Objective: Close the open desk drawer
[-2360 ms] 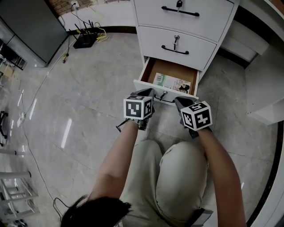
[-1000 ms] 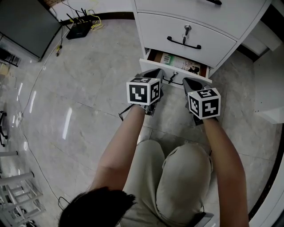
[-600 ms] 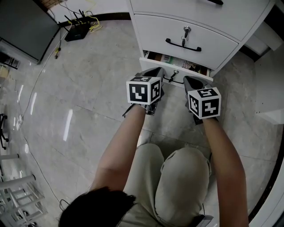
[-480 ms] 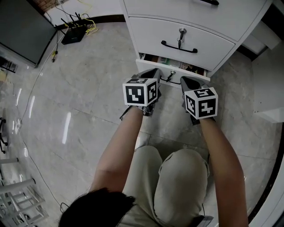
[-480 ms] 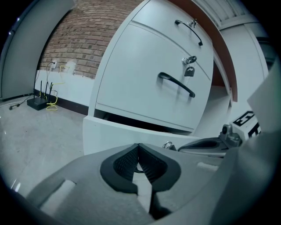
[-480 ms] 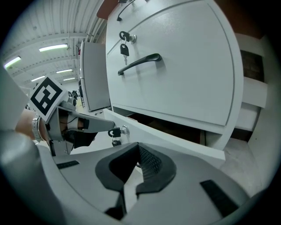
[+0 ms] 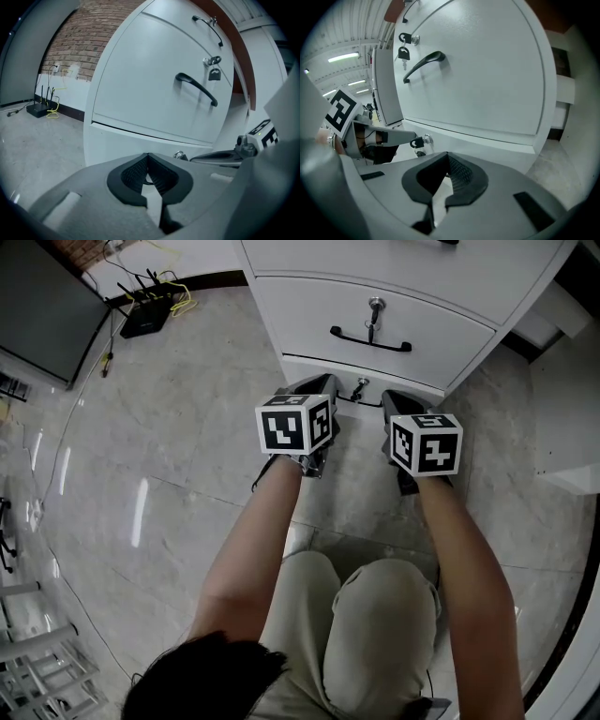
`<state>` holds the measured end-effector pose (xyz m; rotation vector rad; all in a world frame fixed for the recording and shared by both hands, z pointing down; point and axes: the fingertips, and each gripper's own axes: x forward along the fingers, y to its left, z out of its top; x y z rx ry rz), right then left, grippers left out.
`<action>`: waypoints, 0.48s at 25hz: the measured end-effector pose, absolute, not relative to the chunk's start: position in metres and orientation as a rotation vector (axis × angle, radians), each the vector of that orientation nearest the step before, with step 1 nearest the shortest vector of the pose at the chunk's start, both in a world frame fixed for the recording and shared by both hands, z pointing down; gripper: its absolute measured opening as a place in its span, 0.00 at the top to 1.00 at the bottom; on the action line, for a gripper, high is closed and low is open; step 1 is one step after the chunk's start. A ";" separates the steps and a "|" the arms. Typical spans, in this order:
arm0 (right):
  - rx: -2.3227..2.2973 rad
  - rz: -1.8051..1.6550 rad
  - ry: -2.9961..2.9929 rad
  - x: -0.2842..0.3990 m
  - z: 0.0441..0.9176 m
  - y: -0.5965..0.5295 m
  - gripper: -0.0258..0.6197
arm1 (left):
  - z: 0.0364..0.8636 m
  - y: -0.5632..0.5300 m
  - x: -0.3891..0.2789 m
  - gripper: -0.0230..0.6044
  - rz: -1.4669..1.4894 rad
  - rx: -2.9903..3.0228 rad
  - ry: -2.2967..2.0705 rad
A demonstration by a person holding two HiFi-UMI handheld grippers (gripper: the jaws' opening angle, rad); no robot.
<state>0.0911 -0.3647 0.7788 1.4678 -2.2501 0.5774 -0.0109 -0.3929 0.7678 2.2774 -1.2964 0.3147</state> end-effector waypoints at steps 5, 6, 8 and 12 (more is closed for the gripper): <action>1.479 0.580 -2.233 0.094 0.779 -0.372 0.95 | 0.768 -0.401 -0.008 0.95 0.330 2.277 -1.290; 1.479 0.581 -2.232 0.094 0.779 -0.374 0.95 | 0.768 -0.402 -0.008 0.95 0.333 2.277 -1.290; 1.476 0.577 -2.227 0.094 0.778 -0.377 0.95 | 0.767 -0.406 -0.008 0.95 0.334 2.274 -1.289; 1.464 0.570 -2.217 0.094 0.780 -0.379 0.95 | 0.768 -0.408 -0.008 0.95 0.347 2.272 -1.288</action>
